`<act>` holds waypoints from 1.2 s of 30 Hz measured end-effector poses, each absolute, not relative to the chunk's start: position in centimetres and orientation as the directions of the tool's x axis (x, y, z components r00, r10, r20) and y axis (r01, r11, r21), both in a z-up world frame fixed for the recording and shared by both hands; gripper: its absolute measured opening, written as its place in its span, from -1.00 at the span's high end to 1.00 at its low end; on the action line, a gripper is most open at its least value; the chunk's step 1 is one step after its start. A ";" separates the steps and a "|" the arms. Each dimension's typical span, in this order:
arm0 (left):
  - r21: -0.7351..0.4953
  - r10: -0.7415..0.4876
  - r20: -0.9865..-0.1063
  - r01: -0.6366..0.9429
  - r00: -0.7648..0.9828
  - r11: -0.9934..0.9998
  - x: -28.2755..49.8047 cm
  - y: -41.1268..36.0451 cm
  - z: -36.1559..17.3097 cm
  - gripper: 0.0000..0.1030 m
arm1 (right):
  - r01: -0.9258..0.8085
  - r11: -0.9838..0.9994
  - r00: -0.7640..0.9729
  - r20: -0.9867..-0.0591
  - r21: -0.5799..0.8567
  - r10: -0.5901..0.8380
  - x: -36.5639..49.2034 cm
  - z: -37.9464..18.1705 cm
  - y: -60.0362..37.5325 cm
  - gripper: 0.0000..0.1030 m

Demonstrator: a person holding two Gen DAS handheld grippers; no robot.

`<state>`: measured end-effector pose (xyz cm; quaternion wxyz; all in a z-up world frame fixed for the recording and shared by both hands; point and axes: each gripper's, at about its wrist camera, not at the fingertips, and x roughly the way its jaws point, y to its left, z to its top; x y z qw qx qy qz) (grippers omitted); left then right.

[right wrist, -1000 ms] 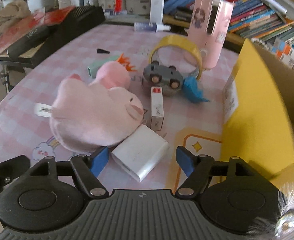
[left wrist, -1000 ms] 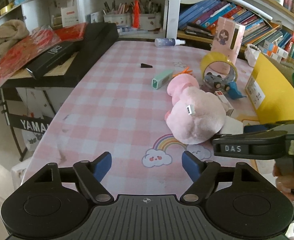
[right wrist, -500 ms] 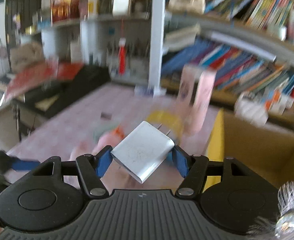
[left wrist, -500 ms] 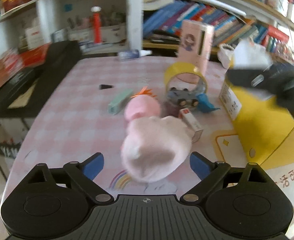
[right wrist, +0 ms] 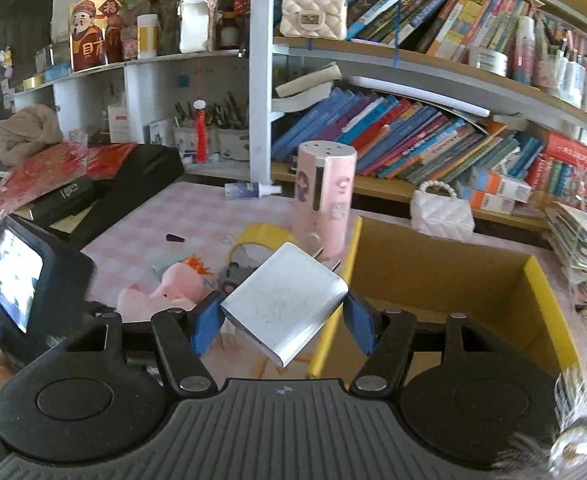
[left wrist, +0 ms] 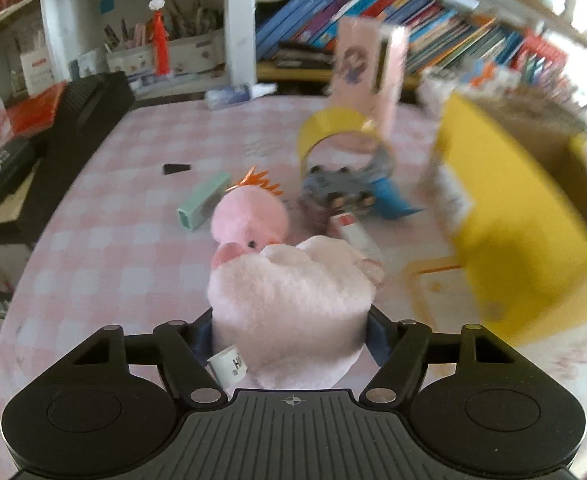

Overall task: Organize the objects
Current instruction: 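Carry pig in left tool and charger in right tool over the yellow box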

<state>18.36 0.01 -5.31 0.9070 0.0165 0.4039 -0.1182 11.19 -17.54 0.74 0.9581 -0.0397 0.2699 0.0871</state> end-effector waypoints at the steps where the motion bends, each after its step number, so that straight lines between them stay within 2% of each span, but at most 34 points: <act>1: -0.074 -0.219 -0.724 0.242 0.654 0.967 17.5 0.2 -4.5 -0.37 | -0.182 0.983 0.837 -0.528 -0.027 0.140 10.8 0.7 -17.6 -0.22; 9: -0.135 -0.315 -0.640 0.300 0.701 0.944 9.9 2.8 1.0 -0.38 | -0.111 0.994 0.810 -0.580 -0.003 0.089 7.0 0.5 -18.1 -0.22; 16: -0.179 -0.378 -0.662 0.353 0.647 0.918 5.5 2.7 -0.2 -0.38 | -0.052 0.998 0.775 -0.629 0.022 0.055 2.1 -0.6 -17.4 -0.22; 25: -0.199 -0.459 -0.655 0.449 0.600 0.871 1.6 1.5 -0.6 -0.38 | -0.010 1.000 0.763 -0.647 -0.010 0.001 -4.6 -1.1 -16.5 -0.22; 36: -0.191 -0.526 -0.629 0.542 0.572 0.818 0.0 -0.5 0.3 -0.38 | 0.143 0.989 0.754 -0.651 0.038 -0.084 -8.5 -0.5 -19.1 -0.22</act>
